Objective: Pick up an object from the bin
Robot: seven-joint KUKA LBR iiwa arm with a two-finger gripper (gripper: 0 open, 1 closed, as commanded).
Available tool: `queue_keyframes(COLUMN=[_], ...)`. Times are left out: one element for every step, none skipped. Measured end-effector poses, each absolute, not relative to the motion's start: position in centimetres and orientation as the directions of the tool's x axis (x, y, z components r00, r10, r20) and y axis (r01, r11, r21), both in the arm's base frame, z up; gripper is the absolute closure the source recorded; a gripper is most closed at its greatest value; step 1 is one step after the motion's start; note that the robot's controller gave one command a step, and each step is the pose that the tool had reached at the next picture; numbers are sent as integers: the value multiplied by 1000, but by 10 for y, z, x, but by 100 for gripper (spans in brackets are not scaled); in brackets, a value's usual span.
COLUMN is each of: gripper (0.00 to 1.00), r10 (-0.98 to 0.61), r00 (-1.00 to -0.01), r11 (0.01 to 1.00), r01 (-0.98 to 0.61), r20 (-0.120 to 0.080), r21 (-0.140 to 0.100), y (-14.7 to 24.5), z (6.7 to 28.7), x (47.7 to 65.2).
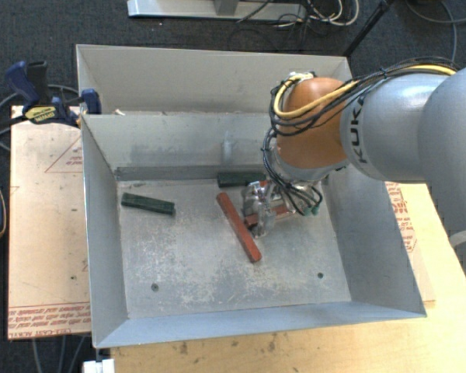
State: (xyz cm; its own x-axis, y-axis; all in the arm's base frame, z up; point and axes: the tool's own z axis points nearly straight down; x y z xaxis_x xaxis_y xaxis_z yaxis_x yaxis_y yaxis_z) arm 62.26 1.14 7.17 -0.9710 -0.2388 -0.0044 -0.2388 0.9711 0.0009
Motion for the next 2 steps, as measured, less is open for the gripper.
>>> queue_keyframes(gripper=[100,100], r10=[-607,-546], r00=[-795,-838], r11=[795,838], r01=[-607,-546], r20=[-7,1], r21=[-6,3], y=[-53,-73], z=[233,180], x=[587,583])
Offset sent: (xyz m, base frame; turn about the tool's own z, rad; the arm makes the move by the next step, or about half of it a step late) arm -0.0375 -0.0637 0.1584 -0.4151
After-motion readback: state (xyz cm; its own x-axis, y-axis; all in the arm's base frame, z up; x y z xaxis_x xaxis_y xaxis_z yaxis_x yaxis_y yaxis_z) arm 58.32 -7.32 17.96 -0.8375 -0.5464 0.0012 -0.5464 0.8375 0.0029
